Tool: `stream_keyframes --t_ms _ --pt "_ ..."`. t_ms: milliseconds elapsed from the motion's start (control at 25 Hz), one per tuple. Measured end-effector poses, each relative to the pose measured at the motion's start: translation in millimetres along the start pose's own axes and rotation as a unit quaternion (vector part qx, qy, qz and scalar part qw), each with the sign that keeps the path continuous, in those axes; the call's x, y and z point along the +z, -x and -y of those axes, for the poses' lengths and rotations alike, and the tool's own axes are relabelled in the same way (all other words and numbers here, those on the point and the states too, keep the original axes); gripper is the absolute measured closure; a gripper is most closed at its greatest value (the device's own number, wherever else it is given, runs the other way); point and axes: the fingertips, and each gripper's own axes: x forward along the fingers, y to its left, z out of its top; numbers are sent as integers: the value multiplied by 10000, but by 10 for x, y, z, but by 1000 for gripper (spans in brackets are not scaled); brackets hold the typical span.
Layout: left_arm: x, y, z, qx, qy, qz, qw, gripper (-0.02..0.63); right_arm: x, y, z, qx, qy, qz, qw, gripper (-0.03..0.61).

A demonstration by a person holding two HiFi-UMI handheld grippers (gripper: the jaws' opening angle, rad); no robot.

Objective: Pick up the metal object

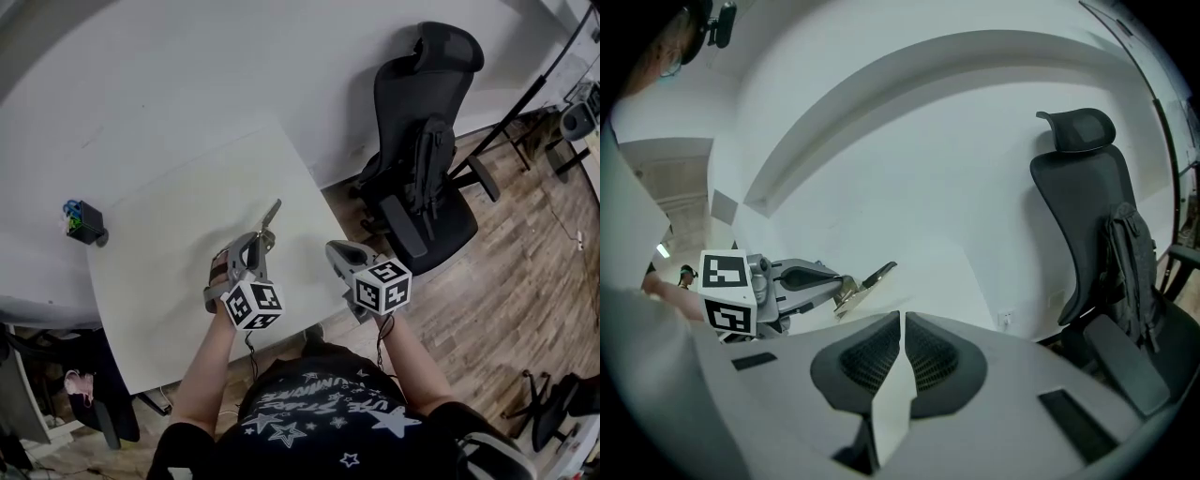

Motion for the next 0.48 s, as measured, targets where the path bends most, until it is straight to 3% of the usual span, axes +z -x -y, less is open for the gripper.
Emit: stream_keyframes --t_ms 280,480 --pt "-243 597 -90 -198 829 102 9963 589 -180 108 -555 -1 23 -6 10000 529" --pt "-515 996 -129 -442 1772 173 9830 589 -295 210 -883 -150 17 118 9998 529"
